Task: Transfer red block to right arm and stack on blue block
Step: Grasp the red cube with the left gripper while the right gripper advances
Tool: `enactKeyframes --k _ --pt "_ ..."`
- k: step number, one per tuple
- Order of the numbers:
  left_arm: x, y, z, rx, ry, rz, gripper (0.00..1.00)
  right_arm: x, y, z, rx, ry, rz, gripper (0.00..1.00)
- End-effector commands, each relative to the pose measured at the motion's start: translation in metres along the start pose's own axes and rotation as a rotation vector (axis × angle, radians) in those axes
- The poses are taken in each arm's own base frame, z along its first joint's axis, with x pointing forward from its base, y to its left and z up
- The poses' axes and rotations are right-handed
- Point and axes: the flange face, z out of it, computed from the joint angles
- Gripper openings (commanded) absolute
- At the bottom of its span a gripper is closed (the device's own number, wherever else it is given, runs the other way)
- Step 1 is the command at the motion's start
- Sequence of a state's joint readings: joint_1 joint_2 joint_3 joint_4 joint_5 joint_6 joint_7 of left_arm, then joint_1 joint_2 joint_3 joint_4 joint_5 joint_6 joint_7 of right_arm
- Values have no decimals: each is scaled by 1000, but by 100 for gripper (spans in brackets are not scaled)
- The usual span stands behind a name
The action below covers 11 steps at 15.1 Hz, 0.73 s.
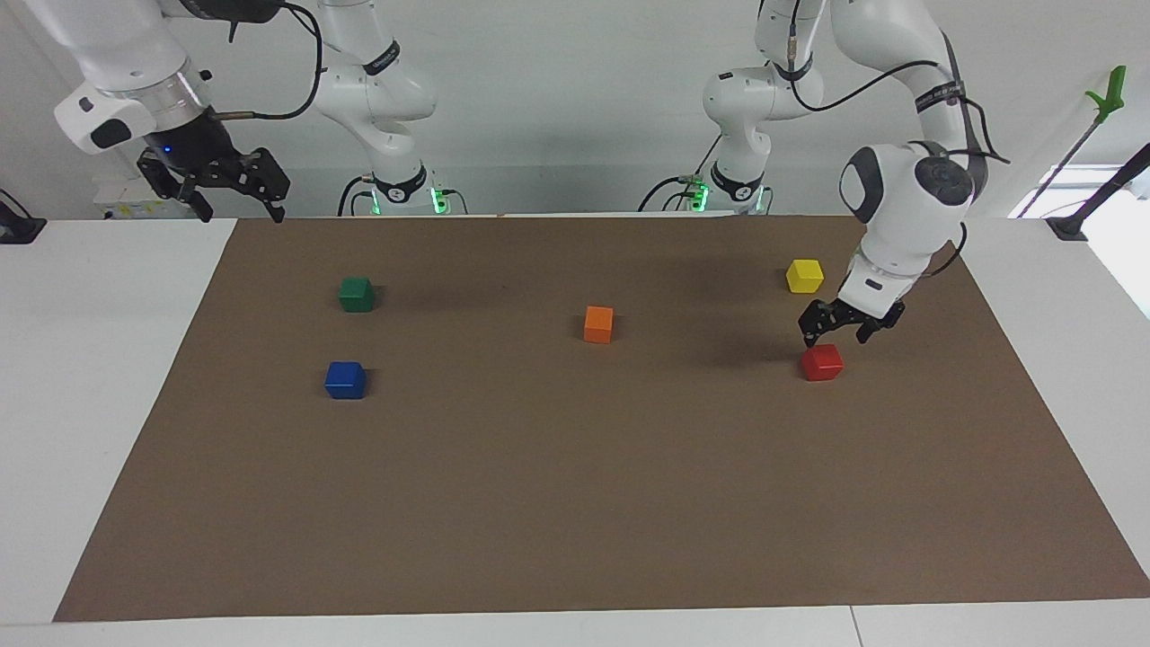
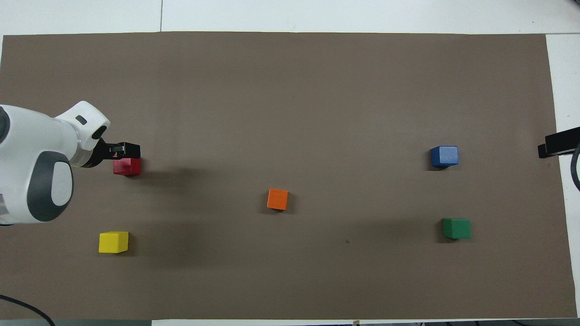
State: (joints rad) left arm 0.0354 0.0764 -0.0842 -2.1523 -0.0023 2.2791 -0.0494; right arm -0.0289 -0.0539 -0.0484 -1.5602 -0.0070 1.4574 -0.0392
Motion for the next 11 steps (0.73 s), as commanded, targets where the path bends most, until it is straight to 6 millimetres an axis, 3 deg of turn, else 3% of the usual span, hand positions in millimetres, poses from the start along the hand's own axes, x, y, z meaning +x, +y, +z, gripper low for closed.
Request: enactKeyframes --k 1,3,6,10,11 --pt "-3 -10 17 -7 17 -27 100 -9 -2 7 -12 10 -51 100" --pt "-3 -14 19 -5 14 -32 100 -19 -5 26 23 30 -56 100" --pt "-5 -14 46 -8 -15 -39 100 -31 -12 64 177 32 -82 100" --pt "-8 -13 57 -8 -23 -35 100 -34 0 98 499 40 -90 100" --pt "-9 -13 61 -8 -30 -35 88 -36 5 108 558 44 -107 100"
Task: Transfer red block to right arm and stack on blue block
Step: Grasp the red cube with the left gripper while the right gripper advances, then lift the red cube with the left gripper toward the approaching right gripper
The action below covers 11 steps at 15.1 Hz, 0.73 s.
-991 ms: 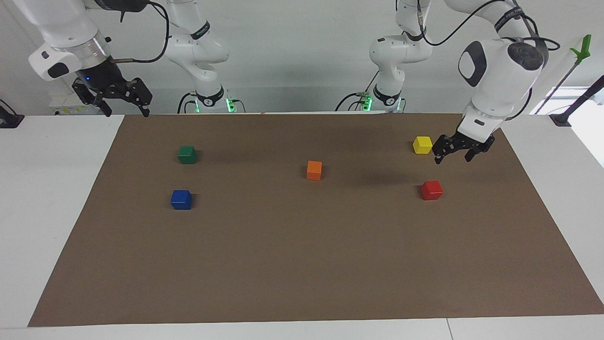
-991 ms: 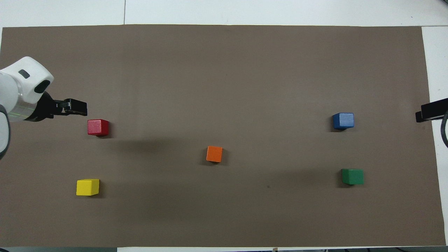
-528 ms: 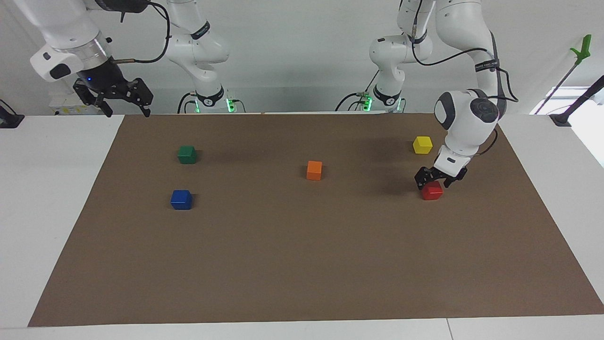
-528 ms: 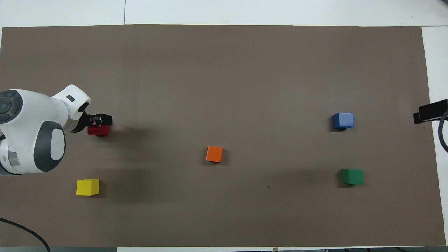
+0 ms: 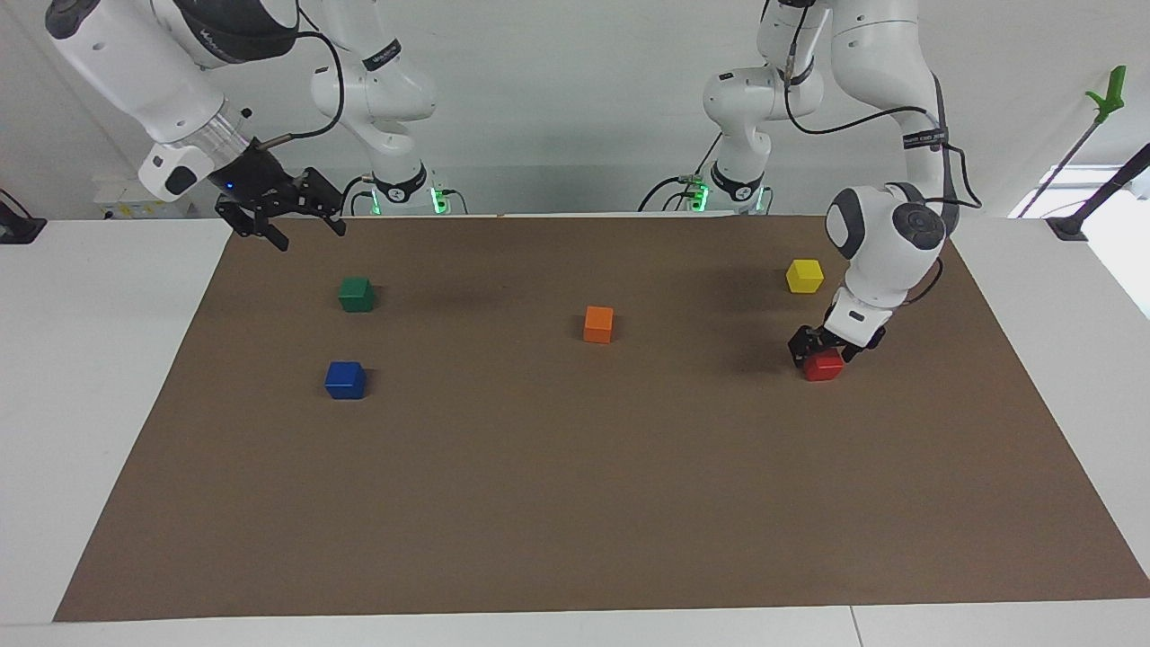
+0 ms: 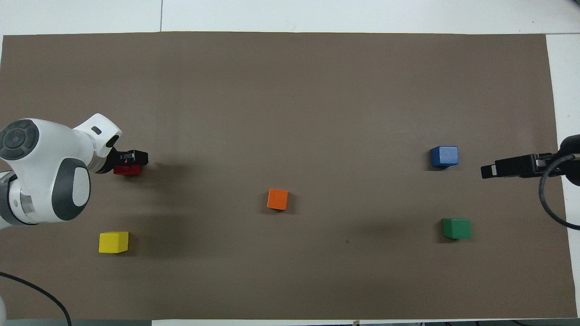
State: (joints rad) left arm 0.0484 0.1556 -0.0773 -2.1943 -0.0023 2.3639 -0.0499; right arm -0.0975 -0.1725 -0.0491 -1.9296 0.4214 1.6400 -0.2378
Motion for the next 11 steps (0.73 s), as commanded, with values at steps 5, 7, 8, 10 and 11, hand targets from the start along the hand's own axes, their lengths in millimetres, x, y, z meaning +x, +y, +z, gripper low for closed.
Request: enactKeyframes --k 5,7,8,10,11 --pt "16 7 -21 -13 -40 -120 0 -29 68 78 539 60 -135 100" --pt "33 17 -68 -41 -86 -211 0 -27 59 93 657 28 -125 100" --pt "36 26 -91 -74 -122 -264 0 -27 53 101 722 21 -119 100" --pt "33 59 -142 -118 -179 -325 0 -27 36 120 857 41 -114 100" --pt "26 78 -170 -125 -188 -350 0 -25 30 130 921 63 -112 100"
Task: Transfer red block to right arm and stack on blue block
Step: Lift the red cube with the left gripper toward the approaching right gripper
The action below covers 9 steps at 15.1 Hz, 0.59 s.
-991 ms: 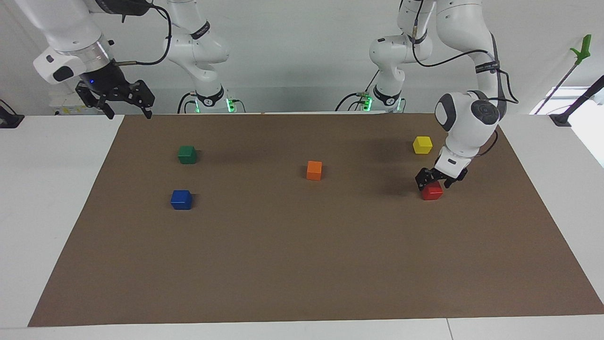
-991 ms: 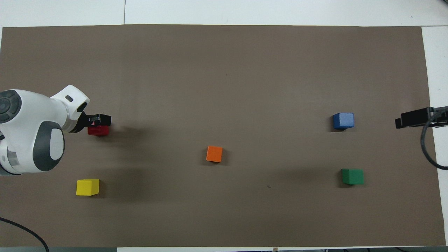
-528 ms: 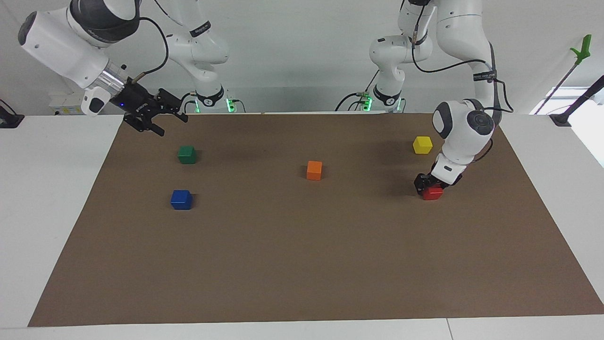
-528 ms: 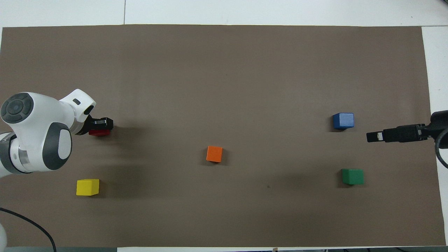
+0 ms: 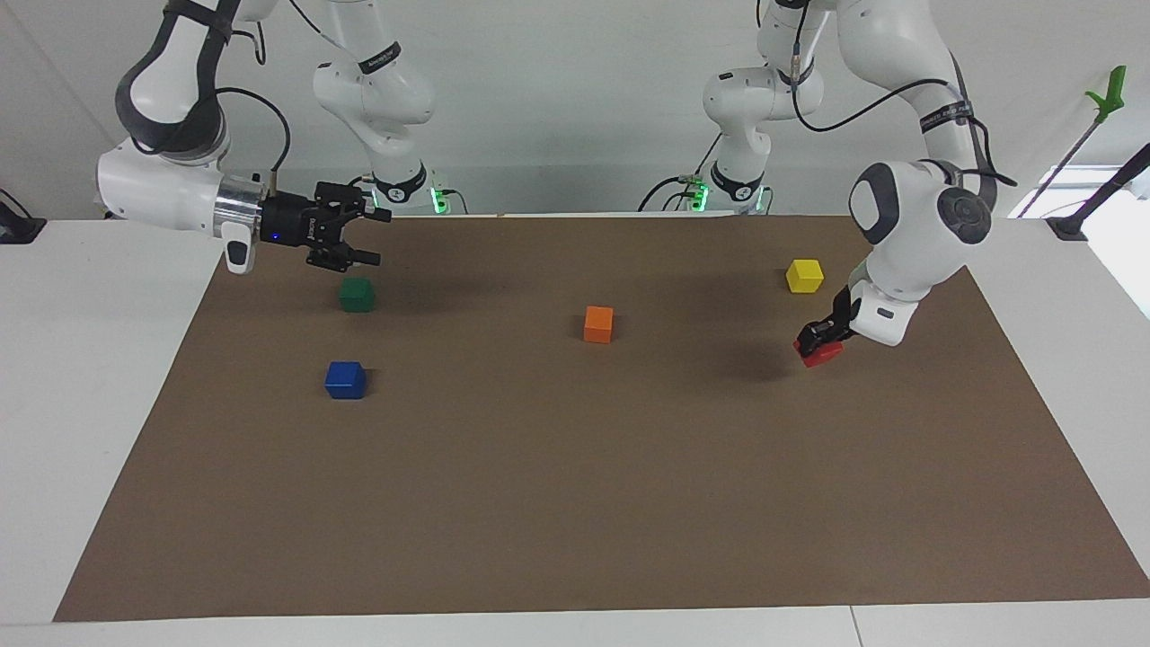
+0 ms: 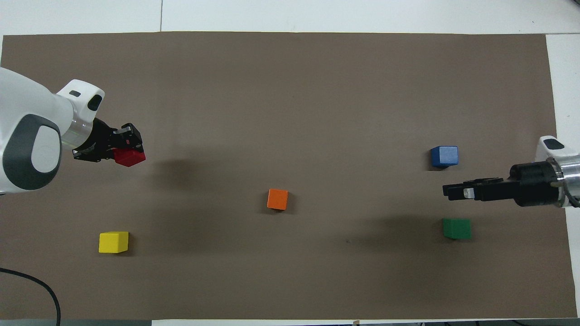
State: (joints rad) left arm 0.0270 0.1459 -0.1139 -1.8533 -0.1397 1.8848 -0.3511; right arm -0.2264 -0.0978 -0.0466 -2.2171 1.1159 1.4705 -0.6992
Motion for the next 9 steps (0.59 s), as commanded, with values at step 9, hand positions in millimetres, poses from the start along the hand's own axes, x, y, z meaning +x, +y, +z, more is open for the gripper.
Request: enactKeyframes --k 9 --pt "-186 177 -130 -209 -203 -641 0 -17 -12 138 663 112 -92 100"
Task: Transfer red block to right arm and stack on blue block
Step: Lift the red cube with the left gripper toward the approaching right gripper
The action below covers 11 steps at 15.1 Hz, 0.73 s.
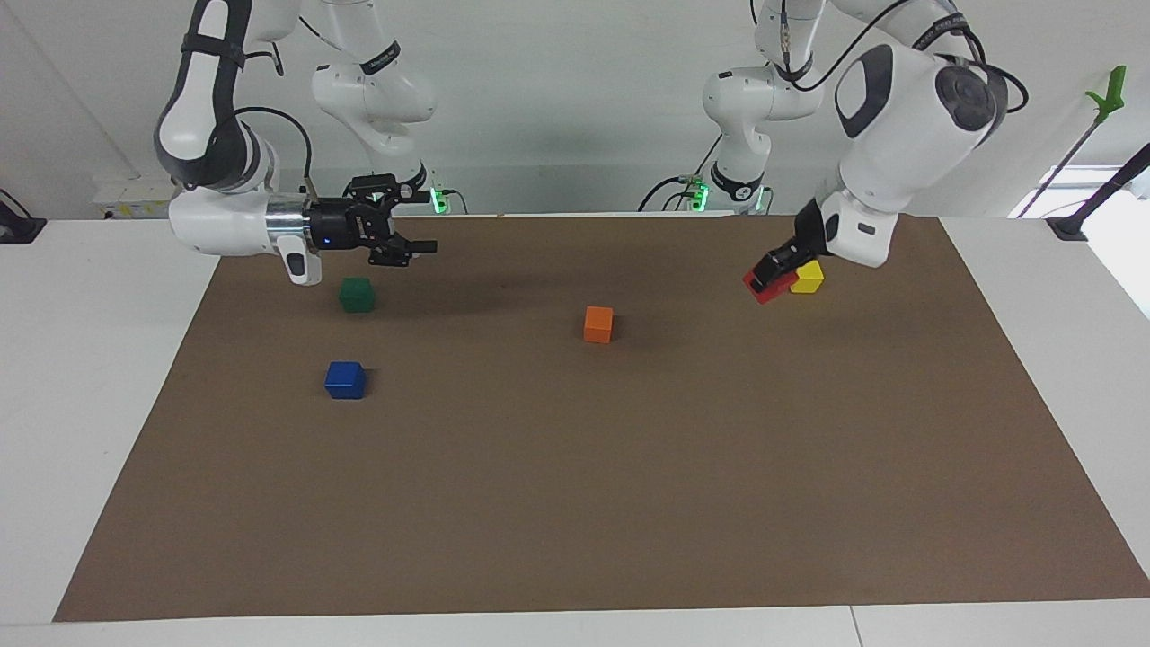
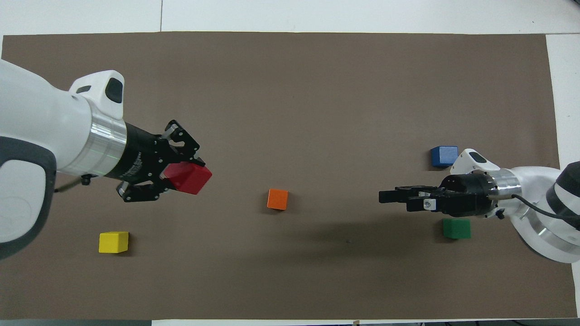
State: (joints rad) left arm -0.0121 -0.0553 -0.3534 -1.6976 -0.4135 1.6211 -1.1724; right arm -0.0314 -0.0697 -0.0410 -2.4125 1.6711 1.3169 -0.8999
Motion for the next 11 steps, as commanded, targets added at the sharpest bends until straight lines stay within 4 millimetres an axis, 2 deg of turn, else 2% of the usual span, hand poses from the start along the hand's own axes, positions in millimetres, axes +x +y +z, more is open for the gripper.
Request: enactKeyframes --k 1,3,4,5,8,10,11 --pt "-39 19 8 -83 -79 -191 0 -10 23 25 160 33 -27 100" --pt "-67 29 15 -114 -160 -311 0 -18 60 49 301 41 -58 100" --pt "-73 33 14 -135 -204 -404 0 -22 71 59 349 47 -67 100" --pt "-82 37 16 -139 -235 -474 0 -25 75 67 380 42 -69 100" --pt "-117 41 36 -164 -237 -522 0 -28 80 87 471 60 -64 100" --pt "-125 33 58 -198 -214 -540 0 -32 90 110 552 84 -45 100" --pt "-129 28 64 -201 -206 -544 0 -32 101 114 582 83 -36 100"
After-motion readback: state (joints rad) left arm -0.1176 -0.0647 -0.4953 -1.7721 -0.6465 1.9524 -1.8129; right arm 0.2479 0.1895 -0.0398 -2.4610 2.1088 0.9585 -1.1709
